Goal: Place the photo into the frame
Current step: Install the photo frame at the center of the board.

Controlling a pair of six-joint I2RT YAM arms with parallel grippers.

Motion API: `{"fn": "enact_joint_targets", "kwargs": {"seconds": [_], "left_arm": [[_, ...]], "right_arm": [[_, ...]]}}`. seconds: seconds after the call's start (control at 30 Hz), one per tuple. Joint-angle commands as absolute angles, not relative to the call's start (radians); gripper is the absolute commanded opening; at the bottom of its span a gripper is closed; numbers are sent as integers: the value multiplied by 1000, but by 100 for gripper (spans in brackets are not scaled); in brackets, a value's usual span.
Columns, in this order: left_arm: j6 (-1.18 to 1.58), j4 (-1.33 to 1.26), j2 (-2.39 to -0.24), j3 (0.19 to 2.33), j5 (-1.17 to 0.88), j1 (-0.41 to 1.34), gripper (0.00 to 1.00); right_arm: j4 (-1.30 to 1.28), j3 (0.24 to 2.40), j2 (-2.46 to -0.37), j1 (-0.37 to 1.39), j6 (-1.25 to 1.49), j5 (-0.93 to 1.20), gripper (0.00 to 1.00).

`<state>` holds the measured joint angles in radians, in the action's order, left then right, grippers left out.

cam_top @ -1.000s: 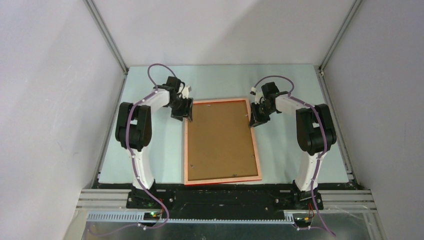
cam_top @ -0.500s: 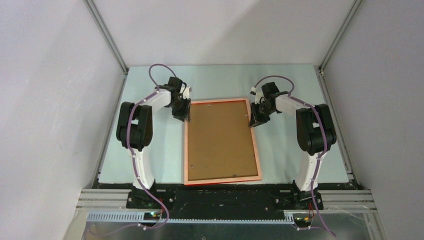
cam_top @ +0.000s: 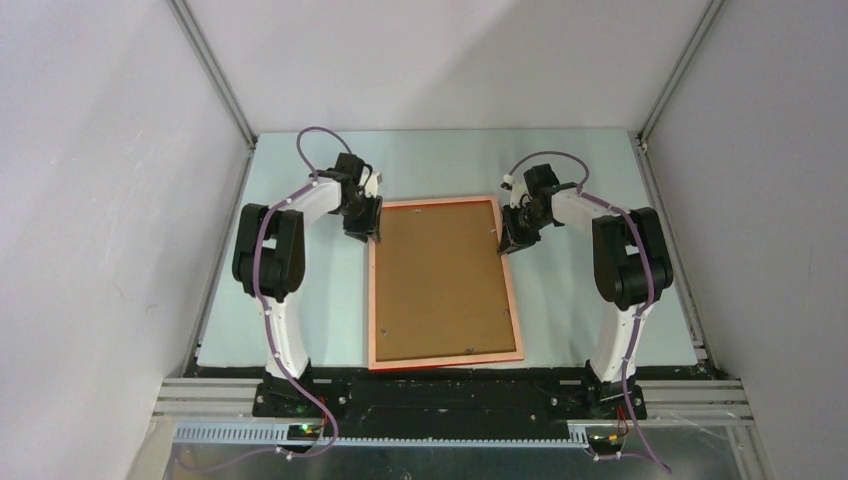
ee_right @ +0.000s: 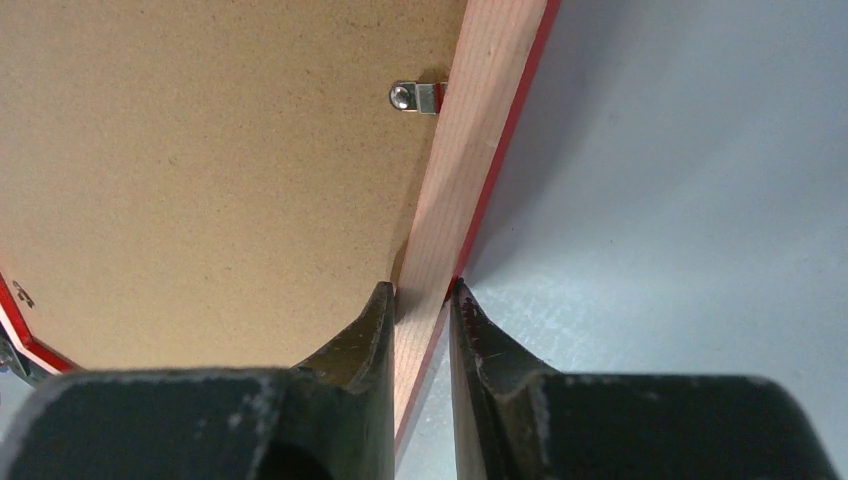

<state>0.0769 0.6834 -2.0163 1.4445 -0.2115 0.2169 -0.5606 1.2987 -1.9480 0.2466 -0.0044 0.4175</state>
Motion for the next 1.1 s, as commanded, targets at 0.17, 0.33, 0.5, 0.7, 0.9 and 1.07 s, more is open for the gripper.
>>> {"fn": "enact_joint_targets", "kwargs": {"seconds": [0.17,0.33,0.5,0.7,0.9,1.07], "left_arm": [[53,662,-1983,1470,-220,218,63],[32,663,-1922,1415,-229,215,67],[-36,667,-1824,1330,-238,217,68],[-120,690,-1725,1210,-312,221,71],[-123,697,-1723,1162,-384,248,75],[-113,697,-1761,1172,-400,289,78]], "right_arm": [[-587,1320,-1967,242,-60,440,12],[-580,1321,-1967,233,-47,443,11],[-547,1321,-1972,199,28,456,4],[-504,1320,-1981,149,124,480,0],[-441,1322,-1984,125,212,515,0],[-407,1321,-1988,119,275,531,0]]}}
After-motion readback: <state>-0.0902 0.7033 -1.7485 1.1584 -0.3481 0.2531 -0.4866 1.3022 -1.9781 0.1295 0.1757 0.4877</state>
